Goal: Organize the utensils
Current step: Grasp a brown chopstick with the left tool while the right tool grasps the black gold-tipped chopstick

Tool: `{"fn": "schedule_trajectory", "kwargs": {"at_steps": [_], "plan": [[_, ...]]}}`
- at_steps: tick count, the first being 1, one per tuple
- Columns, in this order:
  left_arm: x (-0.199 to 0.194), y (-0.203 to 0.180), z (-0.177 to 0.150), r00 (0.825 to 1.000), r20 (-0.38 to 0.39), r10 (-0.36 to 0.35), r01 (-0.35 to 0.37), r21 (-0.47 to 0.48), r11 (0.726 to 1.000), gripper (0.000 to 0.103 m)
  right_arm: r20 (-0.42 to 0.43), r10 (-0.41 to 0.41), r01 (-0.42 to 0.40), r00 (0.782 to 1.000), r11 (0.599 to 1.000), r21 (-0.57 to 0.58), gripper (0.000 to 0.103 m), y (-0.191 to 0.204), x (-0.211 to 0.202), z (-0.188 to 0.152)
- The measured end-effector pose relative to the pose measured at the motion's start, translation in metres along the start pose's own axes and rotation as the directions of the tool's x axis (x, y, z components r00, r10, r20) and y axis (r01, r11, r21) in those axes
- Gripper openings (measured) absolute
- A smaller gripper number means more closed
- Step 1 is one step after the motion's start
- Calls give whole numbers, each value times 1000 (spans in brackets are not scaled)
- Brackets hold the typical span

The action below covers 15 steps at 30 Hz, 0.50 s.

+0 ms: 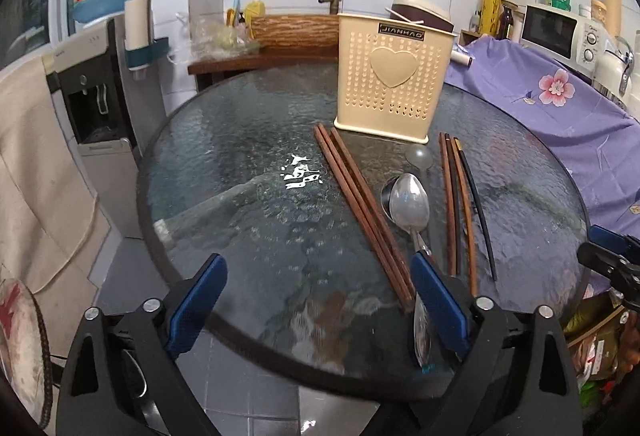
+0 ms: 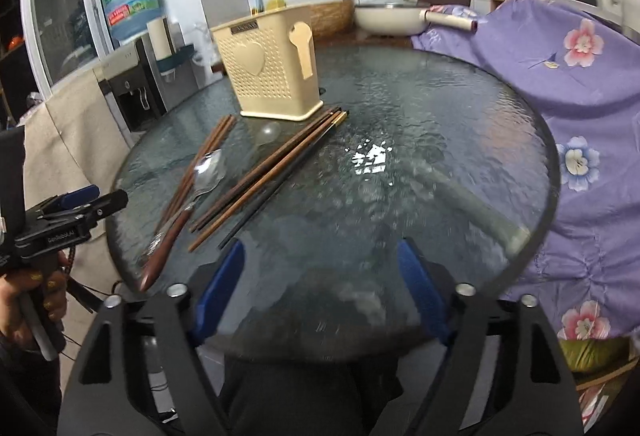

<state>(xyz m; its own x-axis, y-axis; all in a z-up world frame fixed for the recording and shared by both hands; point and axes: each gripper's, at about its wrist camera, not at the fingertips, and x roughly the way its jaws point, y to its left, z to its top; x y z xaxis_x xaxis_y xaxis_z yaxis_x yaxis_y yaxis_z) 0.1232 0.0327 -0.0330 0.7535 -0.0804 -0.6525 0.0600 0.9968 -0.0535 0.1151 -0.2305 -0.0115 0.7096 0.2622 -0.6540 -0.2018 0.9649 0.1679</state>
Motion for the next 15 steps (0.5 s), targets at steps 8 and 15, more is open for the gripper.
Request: {"fn": "schedule_trajectory", "kwargs": {"at_steps": [8,15], "plan": [[42,6,39,998,-56,0,2,37,999,77,-127,44,-43,991,999,10,56,-2,74,64],[69,12,54,993,-119,-23,26,25,999,71,-229,47,-44,972,999,21,49,4,130,89]]}}
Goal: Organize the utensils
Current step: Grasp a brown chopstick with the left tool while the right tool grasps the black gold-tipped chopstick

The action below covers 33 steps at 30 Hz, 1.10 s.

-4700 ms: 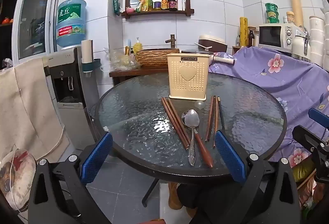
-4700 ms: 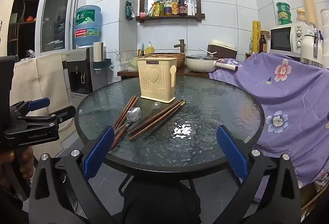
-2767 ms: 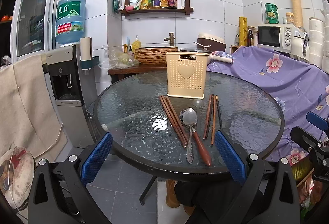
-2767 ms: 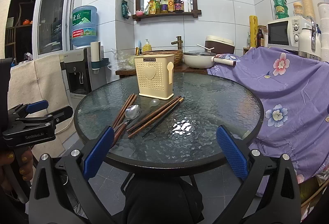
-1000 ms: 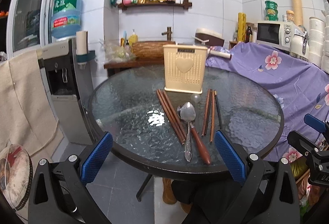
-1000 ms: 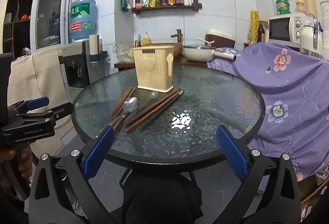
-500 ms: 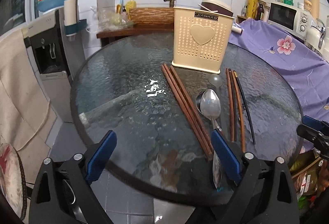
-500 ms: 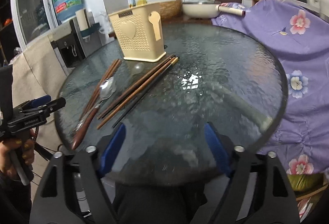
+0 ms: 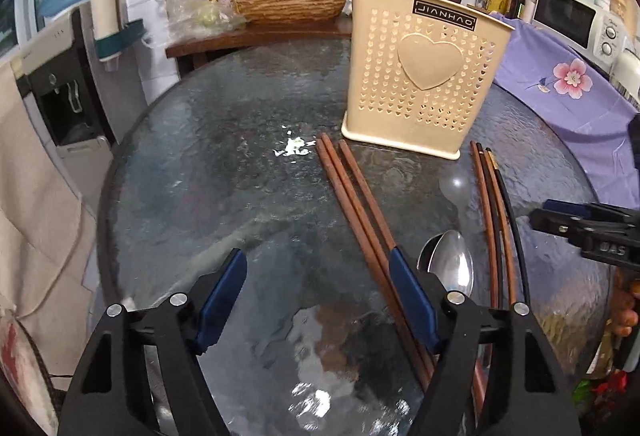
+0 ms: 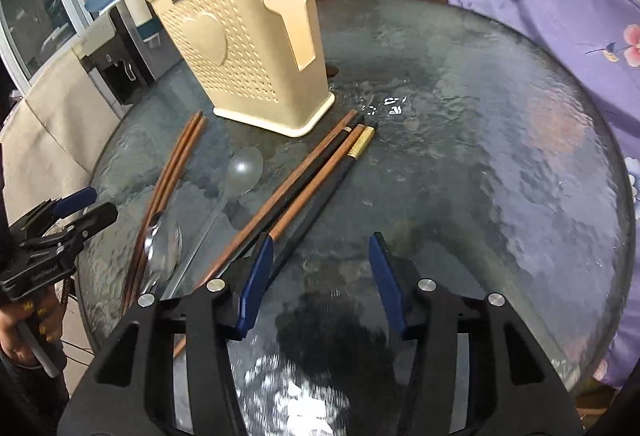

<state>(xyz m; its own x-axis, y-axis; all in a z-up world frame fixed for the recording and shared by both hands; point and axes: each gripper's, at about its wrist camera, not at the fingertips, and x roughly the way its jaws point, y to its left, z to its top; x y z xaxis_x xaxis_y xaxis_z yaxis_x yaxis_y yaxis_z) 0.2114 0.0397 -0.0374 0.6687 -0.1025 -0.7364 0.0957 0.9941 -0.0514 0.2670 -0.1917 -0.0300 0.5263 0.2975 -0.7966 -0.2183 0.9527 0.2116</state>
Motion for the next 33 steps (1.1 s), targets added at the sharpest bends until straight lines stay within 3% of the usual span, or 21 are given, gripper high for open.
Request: {"fn": "schedule_trajectory", "kwargs": {"at_steps": [12,15,24,33], "plan": [[19,1,9,1000,-27,5,-5,2,1000,71,-33,-93,91,995,995,-46,40,3,27,22],[23,0,11,999,-31,9,-9,7,1000,71,-39,-136,132,990,988,-80,32,3,30,26],[37,3,26,999,-44,27,-27,9,1000,71,-75,-113,108,991,992,-64,26,-15,32,38],[58,6,41,996,-78,48,-47,18,999,62,-76,-104,98,992,993,-70,23,-27,43,57]]}}
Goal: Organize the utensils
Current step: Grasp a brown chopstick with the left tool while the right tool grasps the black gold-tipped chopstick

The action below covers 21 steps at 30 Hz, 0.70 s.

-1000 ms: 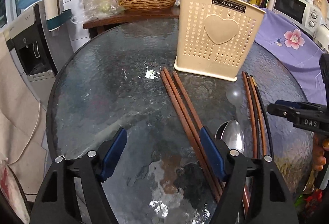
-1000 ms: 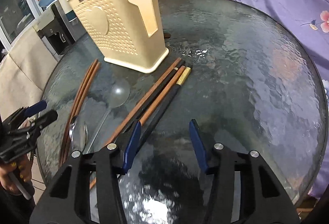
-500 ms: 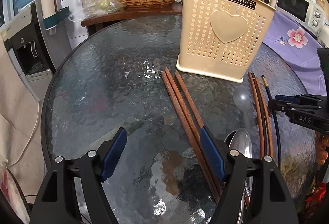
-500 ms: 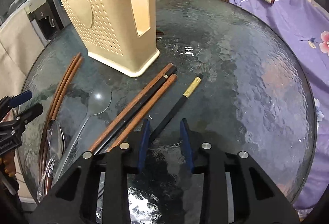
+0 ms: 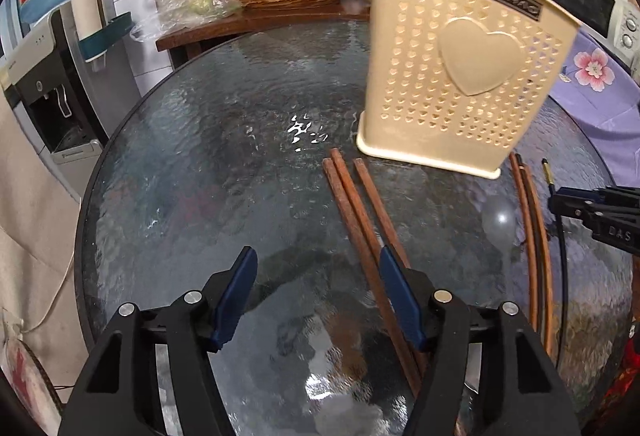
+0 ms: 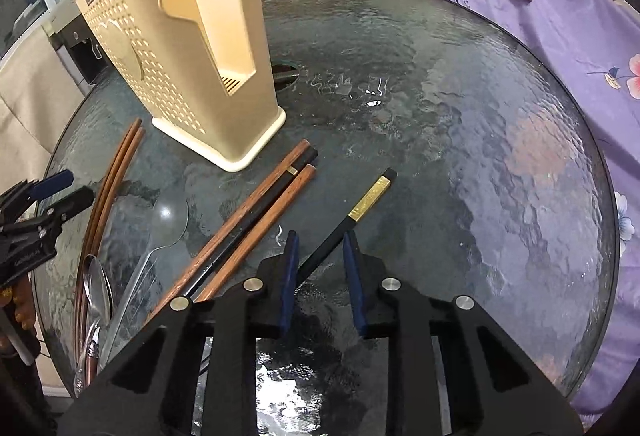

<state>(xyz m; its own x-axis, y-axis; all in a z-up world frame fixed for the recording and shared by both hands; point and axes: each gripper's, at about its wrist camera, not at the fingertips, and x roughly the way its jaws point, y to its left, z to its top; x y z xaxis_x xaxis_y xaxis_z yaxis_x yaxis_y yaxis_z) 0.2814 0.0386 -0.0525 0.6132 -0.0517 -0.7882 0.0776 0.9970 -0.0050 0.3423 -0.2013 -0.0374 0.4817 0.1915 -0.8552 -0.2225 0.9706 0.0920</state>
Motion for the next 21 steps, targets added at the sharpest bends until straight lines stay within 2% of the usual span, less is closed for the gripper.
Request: {"fn": "schedule_trajectory", "kwargs": {"at_steps": [4,10,21], "plan": [[8,3,4,999,-19,-27,27,-19,999,60,7,-7,7,1000,1000,-13,23,-1,3,2],[15,2,11,999,-32,-2,2,-2,1000,55,10,-24,25,1000,998,-50,23,9,2,-5],[39,1,40,995,-86,41,-37,42,998,52,-26,-19,19,999,1000,20,21,5,11,17]]}}
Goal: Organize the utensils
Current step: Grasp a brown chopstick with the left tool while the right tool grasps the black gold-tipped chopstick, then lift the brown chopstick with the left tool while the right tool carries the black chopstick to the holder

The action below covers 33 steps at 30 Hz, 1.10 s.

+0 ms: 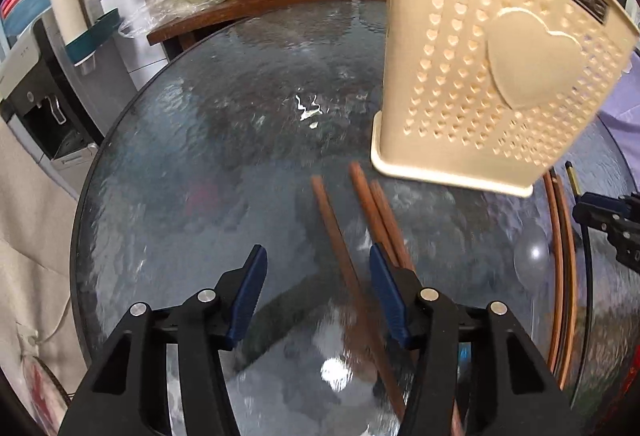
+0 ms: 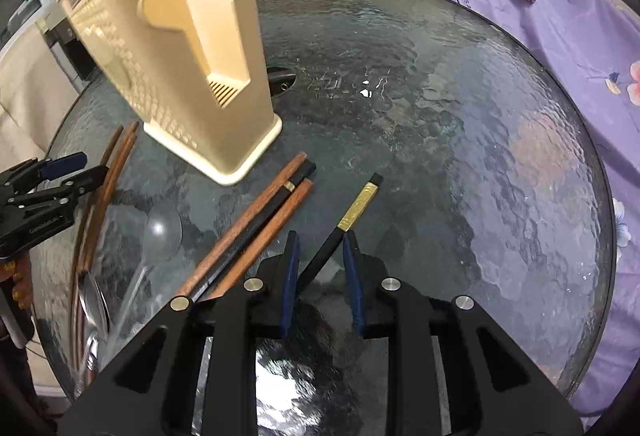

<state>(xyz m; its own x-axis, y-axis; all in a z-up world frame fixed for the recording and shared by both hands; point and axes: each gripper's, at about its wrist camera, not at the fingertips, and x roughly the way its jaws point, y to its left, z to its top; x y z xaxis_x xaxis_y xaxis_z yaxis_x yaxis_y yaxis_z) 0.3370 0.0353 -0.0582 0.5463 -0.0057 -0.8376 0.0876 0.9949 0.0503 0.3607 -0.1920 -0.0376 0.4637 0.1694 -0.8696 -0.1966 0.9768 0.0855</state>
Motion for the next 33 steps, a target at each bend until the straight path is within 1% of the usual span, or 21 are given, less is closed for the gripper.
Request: {"fn": "schedule_trajectory", "kwargs": {"at_steps": [3,6,8,11,15,17,18,19,20,22,25,33], "plan": [[6,1,10,1000,-23,-9,8,-6,1000,51,-11,8,-8,1000,999,53,16,-8,5,10],[11,4,18,999,-48,-17,16,-36,999,51,-20,2,0,1000,996,89,16,-14,10,19],[13,3,21,998,-57,-15,13,-37,999,51,-28,4,-1,1000,994,107,16,-15,14,24],[15,-1,26,997,-69,-16,14,-27,1000,44,-37,-12,15,999,995,100,16,-13,18,28],[16,-5,27,998,-67,-12,11,-10,1000,42,-40,-24,28,999,995,92,15,-11,22,33],[16,-4,26,998,-63,-22,21,-19,1000,36,-37,-35,39,999,995,90,13,-10,22,32],[15,-3,25,998,-55,-15,14,-18,1000,32,-35,-36,39,999,995,95,12,-9,22,31],[15,-4,24,999,-50,-13,12,-17,1000,25,-33,-36,39,999,994,101,12,-9,22,30],[14,-6,23,999,-47,-12,12,-16,1000,21,-30,-36,39,999,993,109,11,-9,21,29],[12,-8,20,999,-40,-9,8,-7,1000,18,-28,-37,40,999,992,119,9,-10,21,28],[9,-12,17,999,-33,-8,7,-5,1000,9,-21,-35,37,999,992,123,8,-13,20,26],[5,-15,10,1000,-10,-5,4,-28,1000,7,18,-30,28,999,993,116,7,-14,17,19]]}}
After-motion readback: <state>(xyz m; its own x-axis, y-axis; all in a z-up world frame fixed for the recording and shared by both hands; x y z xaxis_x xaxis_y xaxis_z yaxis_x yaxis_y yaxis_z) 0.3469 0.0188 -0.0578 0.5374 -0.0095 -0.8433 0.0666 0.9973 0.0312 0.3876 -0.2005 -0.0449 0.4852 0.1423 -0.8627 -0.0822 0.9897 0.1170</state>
